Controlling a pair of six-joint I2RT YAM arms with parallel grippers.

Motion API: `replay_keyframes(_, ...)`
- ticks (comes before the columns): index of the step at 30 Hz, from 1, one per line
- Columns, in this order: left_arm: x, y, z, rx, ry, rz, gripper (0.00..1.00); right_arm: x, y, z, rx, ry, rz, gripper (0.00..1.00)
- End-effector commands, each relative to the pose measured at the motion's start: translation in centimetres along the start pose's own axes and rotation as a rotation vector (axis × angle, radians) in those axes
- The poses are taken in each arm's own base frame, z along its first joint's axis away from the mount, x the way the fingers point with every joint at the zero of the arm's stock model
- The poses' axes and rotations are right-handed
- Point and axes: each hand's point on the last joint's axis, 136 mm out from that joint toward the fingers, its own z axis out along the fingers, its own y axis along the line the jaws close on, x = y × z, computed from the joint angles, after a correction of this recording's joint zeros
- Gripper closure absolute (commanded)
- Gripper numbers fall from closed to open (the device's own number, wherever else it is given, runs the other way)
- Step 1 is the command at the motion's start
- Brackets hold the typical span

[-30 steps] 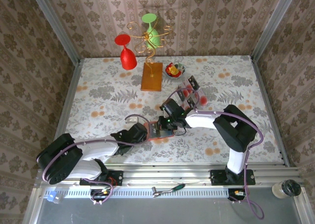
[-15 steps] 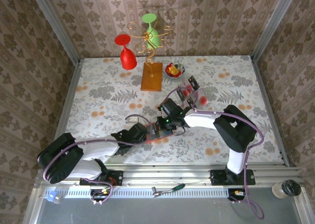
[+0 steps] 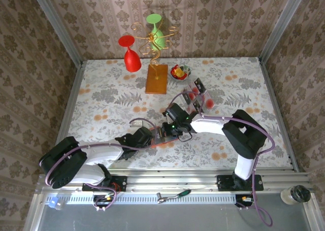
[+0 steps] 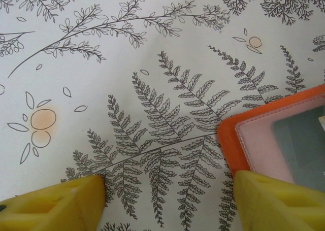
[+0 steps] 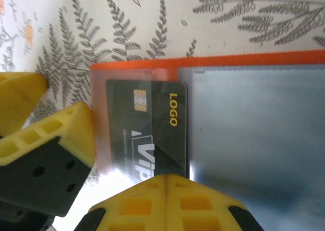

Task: Put the credit cards into the card holder
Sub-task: Insert the credit card into the card slot.

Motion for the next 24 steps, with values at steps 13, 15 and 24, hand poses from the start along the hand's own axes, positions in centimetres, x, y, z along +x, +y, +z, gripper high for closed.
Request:
replay_keyframes(13, -0.1, 0.1, -0.2, 0.01, 0.031, -0.015, 0.3, 2.0, 0.2, 2.1, 0.012, 0.107, -0.029, 0.96)
replay_keyframes(15, -0.5, 0.7, -0.5, -0.002, 0.024, -0.028, 0.3, 2.0, 0.3, 2.2, 0.012, 0.108, -0.028, 0.96)
replay_keyframes(24, 0.0, 1.8, -0.2, -0.028, 0.059, -0.036, 0.3, 0.8, 1.3, 0.6, 0.003, 0.066, -0.049, 0.95)
